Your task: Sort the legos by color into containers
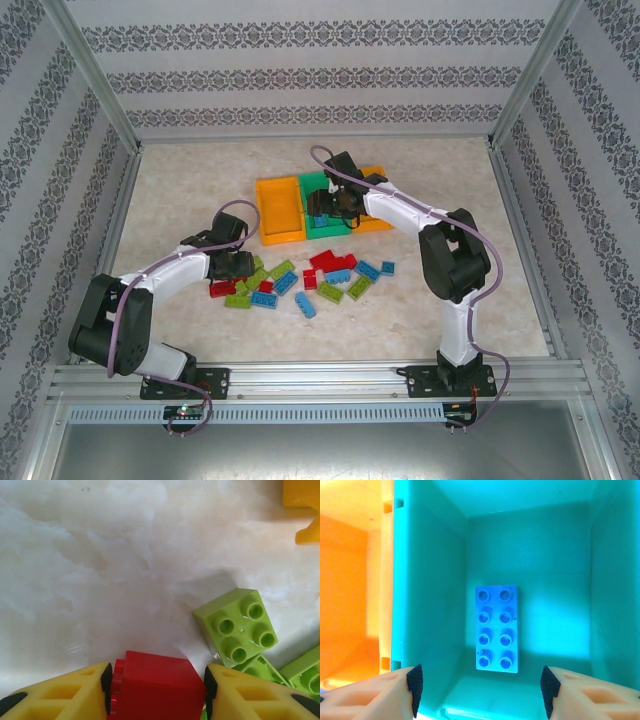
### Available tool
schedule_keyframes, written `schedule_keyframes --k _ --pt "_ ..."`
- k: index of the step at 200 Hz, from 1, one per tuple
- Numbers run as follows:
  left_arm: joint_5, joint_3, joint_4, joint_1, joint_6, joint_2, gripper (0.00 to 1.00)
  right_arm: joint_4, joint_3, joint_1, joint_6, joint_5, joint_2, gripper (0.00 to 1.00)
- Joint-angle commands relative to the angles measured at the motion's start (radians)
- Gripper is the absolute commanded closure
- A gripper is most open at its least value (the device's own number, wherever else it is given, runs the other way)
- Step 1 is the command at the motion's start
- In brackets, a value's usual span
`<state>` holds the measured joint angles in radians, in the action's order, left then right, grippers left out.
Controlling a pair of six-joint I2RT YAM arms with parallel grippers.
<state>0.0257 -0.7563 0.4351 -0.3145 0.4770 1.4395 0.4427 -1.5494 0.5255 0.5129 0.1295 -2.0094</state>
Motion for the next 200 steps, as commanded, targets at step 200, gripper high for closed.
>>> schedule_keyframes --k 200 --pt "-0.018 0.045 0.027 -0.009 -0.020 -0.011 0.44 -0.006 0.011 -0.010 0.005 0.001 0.028 0.33"
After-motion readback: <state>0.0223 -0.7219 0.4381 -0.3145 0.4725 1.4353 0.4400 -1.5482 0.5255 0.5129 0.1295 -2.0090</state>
